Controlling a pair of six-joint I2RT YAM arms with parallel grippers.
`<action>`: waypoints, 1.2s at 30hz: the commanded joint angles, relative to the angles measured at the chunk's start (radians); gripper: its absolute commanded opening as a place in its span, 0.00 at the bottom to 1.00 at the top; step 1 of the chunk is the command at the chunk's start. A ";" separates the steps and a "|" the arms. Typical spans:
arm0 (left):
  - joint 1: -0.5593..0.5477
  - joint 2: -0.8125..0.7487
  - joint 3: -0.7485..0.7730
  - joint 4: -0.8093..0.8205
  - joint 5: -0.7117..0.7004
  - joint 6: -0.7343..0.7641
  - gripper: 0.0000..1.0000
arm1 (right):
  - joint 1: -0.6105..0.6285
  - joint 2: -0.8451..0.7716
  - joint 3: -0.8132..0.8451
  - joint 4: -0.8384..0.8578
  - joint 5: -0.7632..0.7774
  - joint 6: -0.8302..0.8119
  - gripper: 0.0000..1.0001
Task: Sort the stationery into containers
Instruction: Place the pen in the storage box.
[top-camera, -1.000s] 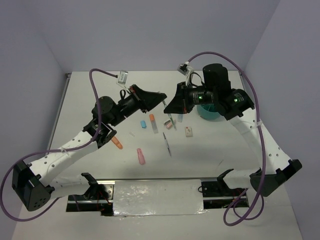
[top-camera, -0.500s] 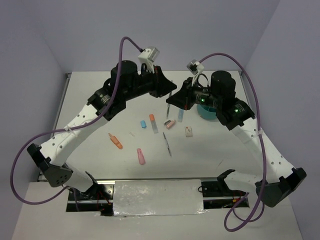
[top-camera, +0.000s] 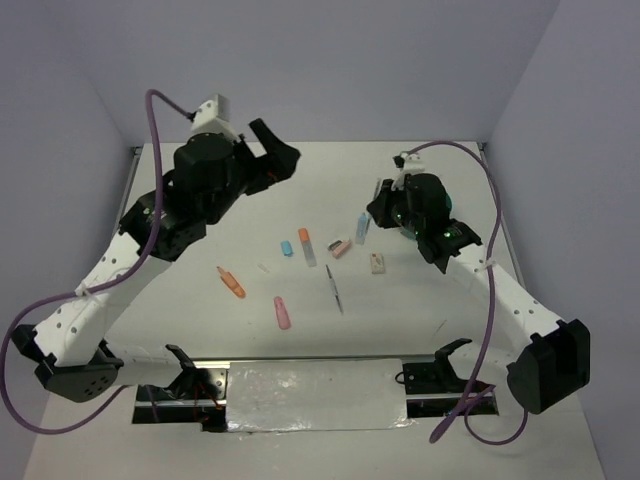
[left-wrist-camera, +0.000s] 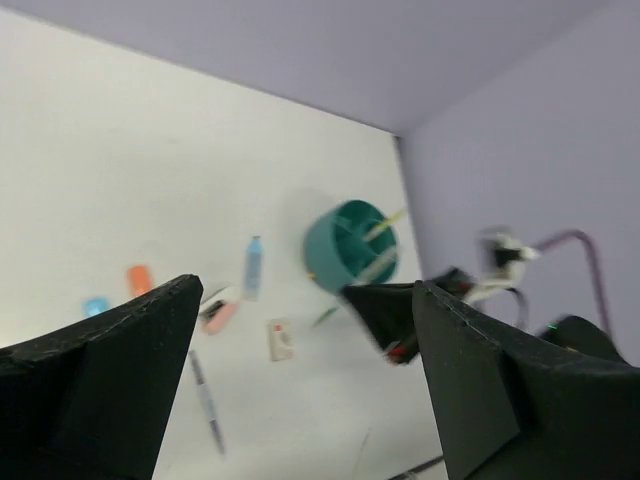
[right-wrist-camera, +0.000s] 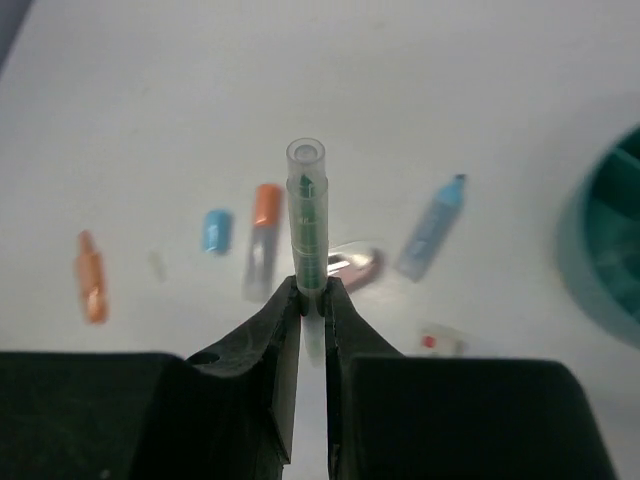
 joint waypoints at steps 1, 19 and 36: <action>0.092 -0.056 -0.098 -0.101 -0.035 -0.068 0.99 | -0.076 -0.064 -0.035 0.238 0.270 -0.018 0.00; 0.120 -0.185 -0.793 0.118 0.446 0.119 0.99 | -0.349 0.218 0.075 0.438 0.392 -0.147 0.00; 0.121 -0.122 -0.732 0.064 0.511 0.195 0.99 | -0.379 0.249 -0.106 0.512 0.360 -0.100 0.12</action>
